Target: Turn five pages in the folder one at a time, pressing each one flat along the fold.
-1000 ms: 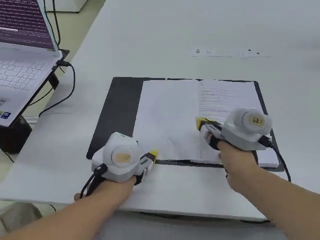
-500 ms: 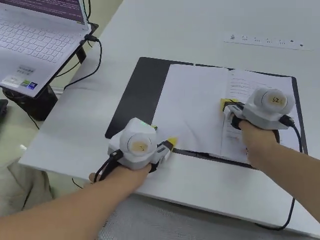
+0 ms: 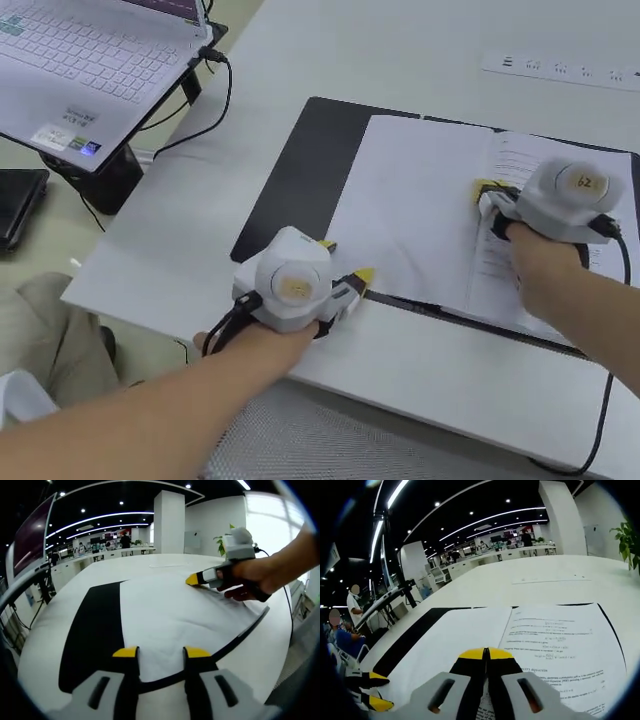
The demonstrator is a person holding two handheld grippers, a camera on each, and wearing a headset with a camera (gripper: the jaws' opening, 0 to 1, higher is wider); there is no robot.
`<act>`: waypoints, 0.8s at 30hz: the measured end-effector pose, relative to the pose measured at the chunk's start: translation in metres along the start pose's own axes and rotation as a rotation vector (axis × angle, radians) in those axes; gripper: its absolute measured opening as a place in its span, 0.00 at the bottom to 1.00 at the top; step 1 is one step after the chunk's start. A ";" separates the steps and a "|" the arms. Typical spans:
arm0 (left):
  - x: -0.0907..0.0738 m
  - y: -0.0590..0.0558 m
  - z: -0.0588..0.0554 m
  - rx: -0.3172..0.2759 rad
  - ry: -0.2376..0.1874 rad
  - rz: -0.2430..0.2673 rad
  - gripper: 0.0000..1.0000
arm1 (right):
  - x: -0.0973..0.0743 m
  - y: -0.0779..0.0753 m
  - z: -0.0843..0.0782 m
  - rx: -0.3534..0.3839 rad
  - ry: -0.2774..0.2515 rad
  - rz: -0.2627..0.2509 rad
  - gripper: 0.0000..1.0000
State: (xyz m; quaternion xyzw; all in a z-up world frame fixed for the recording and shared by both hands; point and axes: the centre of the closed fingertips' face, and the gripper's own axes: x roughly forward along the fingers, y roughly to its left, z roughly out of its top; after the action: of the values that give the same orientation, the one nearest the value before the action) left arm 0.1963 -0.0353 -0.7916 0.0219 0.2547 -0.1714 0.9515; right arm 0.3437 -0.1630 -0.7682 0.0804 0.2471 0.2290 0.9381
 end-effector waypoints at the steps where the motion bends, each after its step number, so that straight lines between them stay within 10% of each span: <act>1: 0.000 0.000 0.000 0.001 -0.001 0.000 0.33 | 0.001 -0.001 0.001 0.003 -0.002 -0.001 0.00; 12: 0.000 0.000 0.001 -0.003 -0.007 0.000 0.34 | 0.012 -0.006 0.012 -0.015 -0.006 -0.026 0.00; 24: 0.000 0.000 0.001 -0.008 -0.010 0.000 0.34 | 0.060 -0.029 0.021 -0.035 -0.011 -0.042 0.00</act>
State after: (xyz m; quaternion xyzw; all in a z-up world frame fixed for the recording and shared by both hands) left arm 0.1971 -0.0355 -0.7908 0.0172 0.2504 -0.1703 0.9529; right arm 0.4120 -0.1606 -0.7831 0.0603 0.2395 0.2131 0.9453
